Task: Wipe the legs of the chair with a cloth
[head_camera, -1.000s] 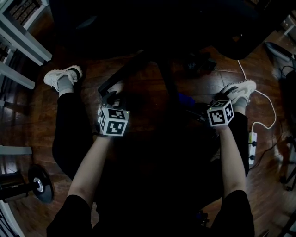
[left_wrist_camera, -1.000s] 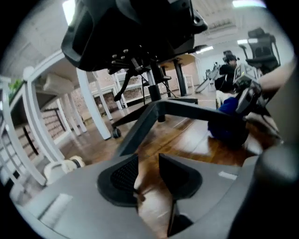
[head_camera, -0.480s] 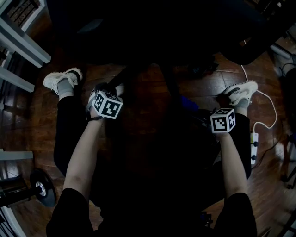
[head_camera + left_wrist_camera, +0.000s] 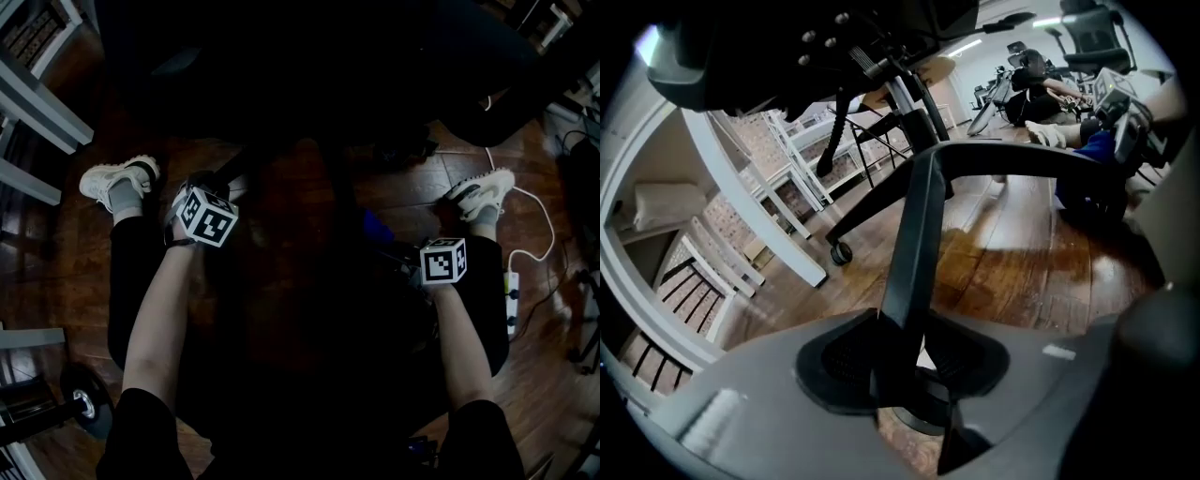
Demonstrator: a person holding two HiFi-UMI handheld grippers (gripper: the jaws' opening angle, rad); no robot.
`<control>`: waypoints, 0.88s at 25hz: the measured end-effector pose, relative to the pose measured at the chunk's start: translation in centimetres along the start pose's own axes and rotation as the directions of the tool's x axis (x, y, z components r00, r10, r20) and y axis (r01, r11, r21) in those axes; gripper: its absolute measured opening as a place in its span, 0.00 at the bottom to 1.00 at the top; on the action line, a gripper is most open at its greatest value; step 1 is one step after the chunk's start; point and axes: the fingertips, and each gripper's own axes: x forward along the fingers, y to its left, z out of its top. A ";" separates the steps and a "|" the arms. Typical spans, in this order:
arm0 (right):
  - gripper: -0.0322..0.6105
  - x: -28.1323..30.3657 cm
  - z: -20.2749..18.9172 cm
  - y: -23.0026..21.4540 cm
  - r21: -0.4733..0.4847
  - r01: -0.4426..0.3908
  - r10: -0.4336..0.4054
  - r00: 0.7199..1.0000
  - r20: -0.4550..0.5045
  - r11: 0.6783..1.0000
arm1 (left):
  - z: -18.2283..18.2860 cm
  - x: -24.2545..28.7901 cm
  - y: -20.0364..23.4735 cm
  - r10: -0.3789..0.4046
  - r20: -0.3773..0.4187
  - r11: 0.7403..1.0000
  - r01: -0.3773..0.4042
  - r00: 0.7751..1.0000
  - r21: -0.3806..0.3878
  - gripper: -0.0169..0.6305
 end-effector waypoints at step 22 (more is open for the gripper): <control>0.13 6.4 1.7 4.8 -0.140 0.054 -0.018 0.969 0.245 0.989 | 4.6 -4.2 -12.7 -0.161 0.070 0.911 0.175 0.985 -0.373 0.32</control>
